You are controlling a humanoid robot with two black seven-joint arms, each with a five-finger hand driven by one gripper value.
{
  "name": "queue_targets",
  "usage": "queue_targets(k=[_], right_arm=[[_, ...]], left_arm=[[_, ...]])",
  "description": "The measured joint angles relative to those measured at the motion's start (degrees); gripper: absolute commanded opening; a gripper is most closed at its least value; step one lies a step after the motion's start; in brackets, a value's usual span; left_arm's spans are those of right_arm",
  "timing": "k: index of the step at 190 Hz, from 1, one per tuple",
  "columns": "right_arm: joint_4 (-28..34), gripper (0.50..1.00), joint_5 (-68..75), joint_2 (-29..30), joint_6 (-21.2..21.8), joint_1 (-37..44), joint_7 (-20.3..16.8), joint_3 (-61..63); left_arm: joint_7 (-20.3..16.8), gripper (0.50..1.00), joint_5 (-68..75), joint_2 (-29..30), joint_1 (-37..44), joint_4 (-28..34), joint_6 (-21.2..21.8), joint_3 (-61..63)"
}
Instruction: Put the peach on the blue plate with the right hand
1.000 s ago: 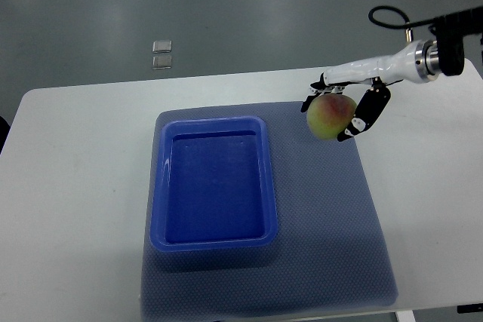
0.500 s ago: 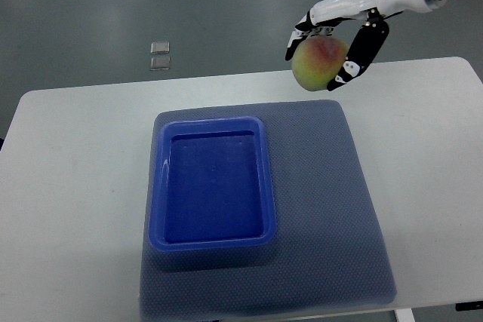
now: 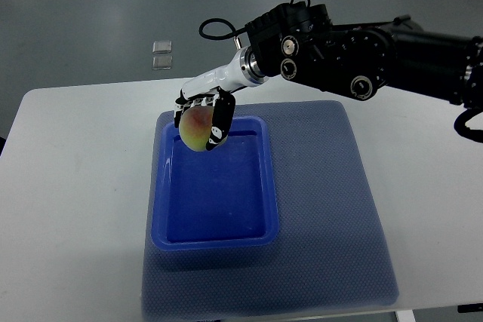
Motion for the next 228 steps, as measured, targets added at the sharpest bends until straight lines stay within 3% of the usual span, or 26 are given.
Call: queue_targets(k=[35, 113, 115, 116, 118, 128, 129, 133, 139, 150, 151, 155, 178, 228], right_arm=[[-4.07, 0.500, -0.32, 1.09, -1.11, -4.21, -0.10, -0.04], [-4.45, 0.500, -2.45, 1.15, -1.23, -10.61, -0.03, 0.17], [-4.46, 0.504, -2.44, 1.15, -1.24, -10.68, -0.02, 0.19], [-4.46, 0.543, -2.44, 1.15, -1.25, -10.72, -0.02, 0.20], [-4.46, 0.570, -2.44, 1.15, -1.25, -10.79, -0.01, 0.22], [-4.45, 0.570, -2.44, 1.15, -1.25, -11.10, 0.05, 0.27], [-4.45, 0.701, -2.44, 1.15, -1.25, -11.13, 0.05, 0.27], [-4.45, 0.756, -2.44, 1.15, -1.25, -11.21, 0.07, 0.29], [-4.44, 0.791, -2.41, 1.15, -1.23, -11.35, 0.12, 0.31], [-4.40, 0.795, -2.32, 1.15, -1.06, -11.60, 0.18, 0.36], [-4.40, 0.839, -2.31, 1.15, -1.05, -11.62, 0.19, 0.37], [-4.38, 0.858, -2.27, 1.15, -0.97, -11.69, 0.21, 0.40], [-4.35, 0.899, -1.92, 1.14, -0.58, -11.82, 0.30, 0.48], [-4.30, 0.930, -1.42, 1.14, -0.42, -11.29, 0.37, 0.85]], left_arm=[[0.00, 1.000, 0.00, 0.00, 0.00, -0.08, 0.00, 0.03], [0.00, 1.000, 0.01, 0.00, -0.01, -0.09, 0.01, 0.03], [0.00, 1.000, 0.02, 0.00, 0.00, -0.09, 0.01, 0.03], [0.00, 1.000, 0.02, 0.00, 0.00, -0.09, 0.01, 0.03], [0.00, 1.000, 0.02, 0.00, 0.00, -0.09, 0.01, 0.03], [0.00, 1.000, 0.02, 0.00, 0.01, -0.09, 0.01, 0.03], [0.00, 1.000, 0.03, 0.00, 0.01, -0.09, 0.01, 0.03], [0.00, 1.000, 0.03, 0.00, 0.01, -0.09, 0.01, 0.03], [0.00, 1.000, 0.03, 0.00, 0.01, -0.09, 0.01, 0.04], [0.00, 1.000, 0.03, 0.00, 0.01, -0.09, 0.01, 0.04], [0.00, 1.000, 0.03, 0.00, 0.01, -0.09, 0.01, 0.04], [0.00, 1.000, 0.03, 0.00, 0.01, -0.09, 0.01, 0.04], [0.00, 1.000, 0.03, 0.00, 0.00, -0.09, 0.01, 0.04], [0.00, 1.000, 0.03, 0.00, 0.00, -0.08, 0.01, 0.04]])
